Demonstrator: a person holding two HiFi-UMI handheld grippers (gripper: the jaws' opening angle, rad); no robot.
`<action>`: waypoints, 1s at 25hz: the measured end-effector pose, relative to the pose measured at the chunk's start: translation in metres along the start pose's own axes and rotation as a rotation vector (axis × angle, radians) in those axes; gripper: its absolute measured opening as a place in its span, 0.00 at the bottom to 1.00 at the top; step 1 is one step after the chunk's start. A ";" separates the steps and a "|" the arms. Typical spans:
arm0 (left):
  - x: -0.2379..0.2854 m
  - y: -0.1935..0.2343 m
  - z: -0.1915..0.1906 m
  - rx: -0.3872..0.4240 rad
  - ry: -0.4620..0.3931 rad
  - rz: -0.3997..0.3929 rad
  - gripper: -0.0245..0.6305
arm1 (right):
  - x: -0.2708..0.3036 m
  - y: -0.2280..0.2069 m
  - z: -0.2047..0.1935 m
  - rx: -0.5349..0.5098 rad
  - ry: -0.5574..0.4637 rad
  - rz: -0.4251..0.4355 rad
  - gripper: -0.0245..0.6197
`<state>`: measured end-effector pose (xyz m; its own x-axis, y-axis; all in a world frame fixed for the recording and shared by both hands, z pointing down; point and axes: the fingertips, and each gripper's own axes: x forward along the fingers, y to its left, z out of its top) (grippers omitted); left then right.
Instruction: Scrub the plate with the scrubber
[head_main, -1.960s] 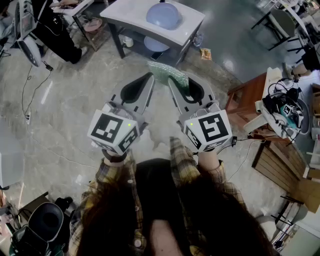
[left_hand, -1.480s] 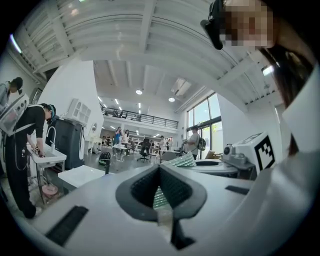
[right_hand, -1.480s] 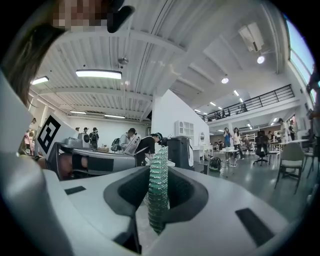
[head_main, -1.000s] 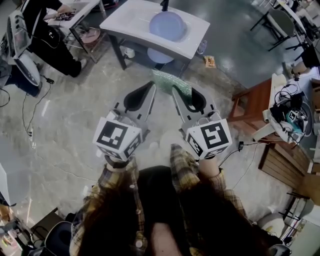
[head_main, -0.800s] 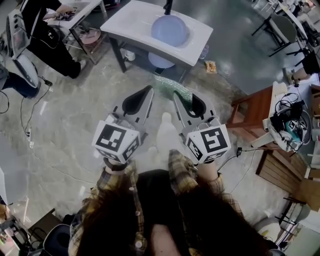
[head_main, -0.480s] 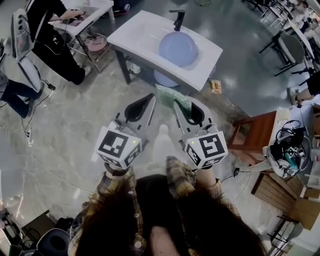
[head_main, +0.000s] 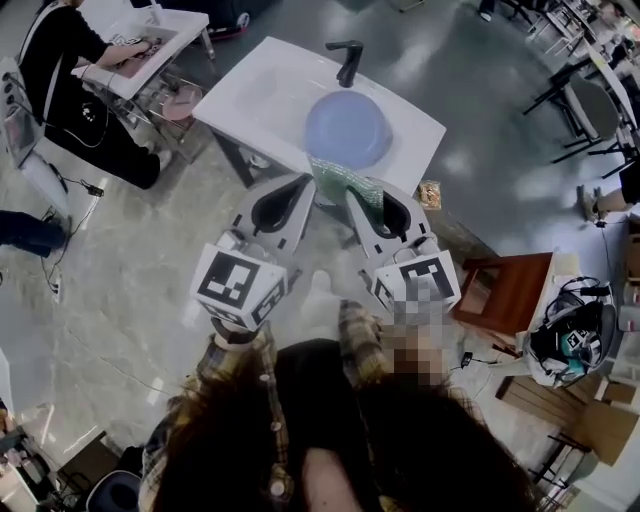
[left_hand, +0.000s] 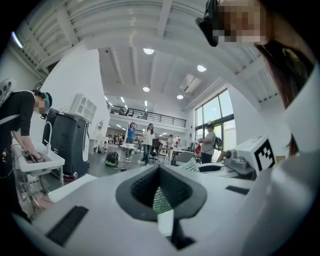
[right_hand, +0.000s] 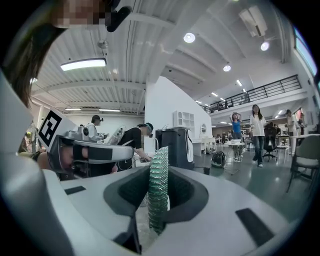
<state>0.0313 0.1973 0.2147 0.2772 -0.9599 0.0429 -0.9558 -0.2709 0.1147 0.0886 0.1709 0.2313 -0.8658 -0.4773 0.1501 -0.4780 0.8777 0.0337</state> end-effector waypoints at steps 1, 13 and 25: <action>0.011 0.004 0.001 -0.002 -0.002 -0.002 0.06 | 0.005 -0.010 0.000 0.000 0.002 -0.006 0.19; 0.091 0.093 -0.001 -0.018 0.025 -0.053 0.06 | 0.093 -0.077 -0.001 0.020 0.034 -0.099 0.19; 0.196 0.204 0.018 0.013 0.073 -0.286 0.06 | 0.228 -0.126 0.012 0.071 0.060 -0.260 0.19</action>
<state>-0.1116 -0.0473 0.2284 0.5412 -0.8369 0.0815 -0.8389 -0.5309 0.1200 -0.0504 -0.0491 0.2499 -0.7037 -0.6807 0.2038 -0.6938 0.7201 0.0095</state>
